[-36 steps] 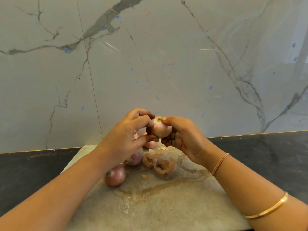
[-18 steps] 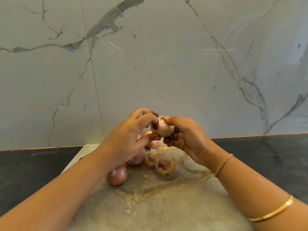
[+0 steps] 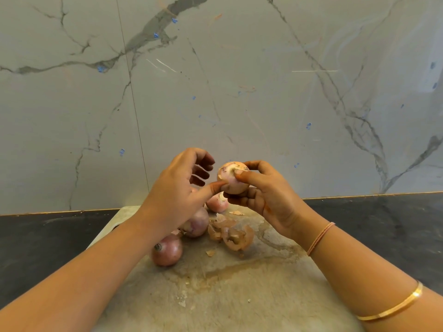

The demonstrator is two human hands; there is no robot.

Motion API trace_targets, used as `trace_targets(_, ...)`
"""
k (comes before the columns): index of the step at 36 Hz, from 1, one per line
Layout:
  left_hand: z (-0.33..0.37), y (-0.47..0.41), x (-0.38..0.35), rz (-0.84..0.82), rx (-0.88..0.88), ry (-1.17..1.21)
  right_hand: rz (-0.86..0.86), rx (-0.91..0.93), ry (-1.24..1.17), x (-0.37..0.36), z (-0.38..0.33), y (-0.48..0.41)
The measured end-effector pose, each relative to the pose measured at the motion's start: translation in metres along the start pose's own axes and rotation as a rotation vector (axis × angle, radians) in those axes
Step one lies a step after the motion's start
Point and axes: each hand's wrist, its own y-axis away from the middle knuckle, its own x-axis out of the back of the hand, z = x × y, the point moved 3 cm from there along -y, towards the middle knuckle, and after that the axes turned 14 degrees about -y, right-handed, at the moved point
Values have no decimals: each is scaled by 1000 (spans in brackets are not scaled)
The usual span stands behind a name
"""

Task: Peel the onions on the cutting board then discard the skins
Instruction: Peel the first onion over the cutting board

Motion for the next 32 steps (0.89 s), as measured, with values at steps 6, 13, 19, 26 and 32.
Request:
trace_targets(6, -1, 1, -4, -40, 111, -5, -23, 37, 3, -2, -2, 2)
trace_targets(13, -7, 0, -8, -85, 122, -87, -44, 20, 28, -4, -1, 4)
trace_targets(19, -6, 0, -9, -74, 138, -81, -59, 0, -9, -4, -2, 4)
trace_targets(26, -12, -1, -4, -25, 209, -114, -63, 6, -67, -2, -2, 3)
trace_targets(32, 0, 2, -4, -97, 185, 86, -63, 16, -43, -2, -2, 3)
